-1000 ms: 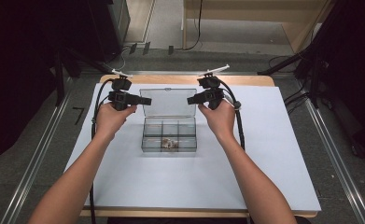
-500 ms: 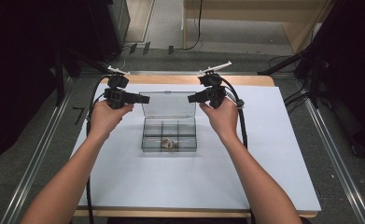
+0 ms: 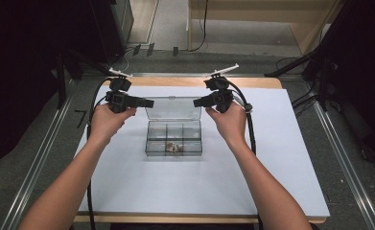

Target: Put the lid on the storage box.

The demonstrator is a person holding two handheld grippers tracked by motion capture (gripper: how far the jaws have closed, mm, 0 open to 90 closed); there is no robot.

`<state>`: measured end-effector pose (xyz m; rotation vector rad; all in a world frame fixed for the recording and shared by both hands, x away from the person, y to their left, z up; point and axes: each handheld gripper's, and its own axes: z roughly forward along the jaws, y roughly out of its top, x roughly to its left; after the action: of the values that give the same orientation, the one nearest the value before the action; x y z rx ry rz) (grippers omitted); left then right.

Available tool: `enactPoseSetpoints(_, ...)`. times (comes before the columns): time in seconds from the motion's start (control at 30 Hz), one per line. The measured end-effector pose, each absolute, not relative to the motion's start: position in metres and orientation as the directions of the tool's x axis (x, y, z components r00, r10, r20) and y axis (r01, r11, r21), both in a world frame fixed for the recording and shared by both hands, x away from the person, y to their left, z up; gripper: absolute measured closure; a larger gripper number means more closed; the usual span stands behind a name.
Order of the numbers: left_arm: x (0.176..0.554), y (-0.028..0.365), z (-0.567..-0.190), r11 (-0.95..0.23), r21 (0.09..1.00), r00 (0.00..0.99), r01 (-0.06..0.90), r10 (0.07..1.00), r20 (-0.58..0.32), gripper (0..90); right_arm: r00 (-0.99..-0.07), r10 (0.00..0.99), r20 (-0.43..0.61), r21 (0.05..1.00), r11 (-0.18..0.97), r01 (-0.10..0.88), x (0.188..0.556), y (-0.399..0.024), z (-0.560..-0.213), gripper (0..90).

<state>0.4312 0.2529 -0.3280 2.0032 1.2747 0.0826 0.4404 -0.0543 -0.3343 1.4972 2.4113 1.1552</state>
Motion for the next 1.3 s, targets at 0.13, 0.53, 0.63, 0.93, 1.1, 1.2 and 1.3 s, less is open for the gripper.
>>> enactPoseSetpoints(0.13,0.428,0.253,-0.327,-0.232,0.621,0.504,0.749,0.807,-0.307,51.4,-0.523,0.792,0.316,0.632,0.235,0.738,0.437,-0.056,-0.335,65.8)
enactPoseSetpoints(0.53,0.415,0.255,-0.331,-0.232,0.628,0.510,0.742,0.805,-0.305,50.5,-0.537,0.780,0.322,0.638,0.240,0.732,0.425,-0.059,-0.338,64.6)
enactPoseSetpoints(0.63,0.412,0.255,-0.333,-0.233,0.629,0.511,0.741,0.804,-0.304,50.3,-0.540,0.778,0.320,0.640,0.243,0.729,0.422,-0.058,-0.339,64.2)
enactPoseSetpoints(0.93,0.404,0.255,-0.336,-0.236,0.629,0.517,0.741,0.798,-0.310,48.6,-0.542,0.773,0.330,0.639,0.239,0.731,0.413,-0.061,-0.345,63.3)
enactPoseSetpoints(1.1,0.400,0.256,-0.340,-0.232,0.629,0.517,0.742,0.795,-0.317,47.3,-0.553,0.766,0.329,0.647,0.244,0.722,0.408,-0.062,-0.347,61.8)
enactPoseSetpoints(1.2,0.397,0.257,-0.342,-0.232,0.629,0.517,0.742,0.795,-0.317,46.3,-0.555,0.764,0.328,0.648,0.246,0.721,0.405,-0.062,-0.349,61.1)
enactPoseSetpoints(1.3,0.394,0.257,-0.344,-0.229,0.633,0.518,0.740,0.793,-0.319,45.7,-0.558,0.761,0.332,0.651,0.243,0.719,0.402,-0.063,-0.351,60.6)
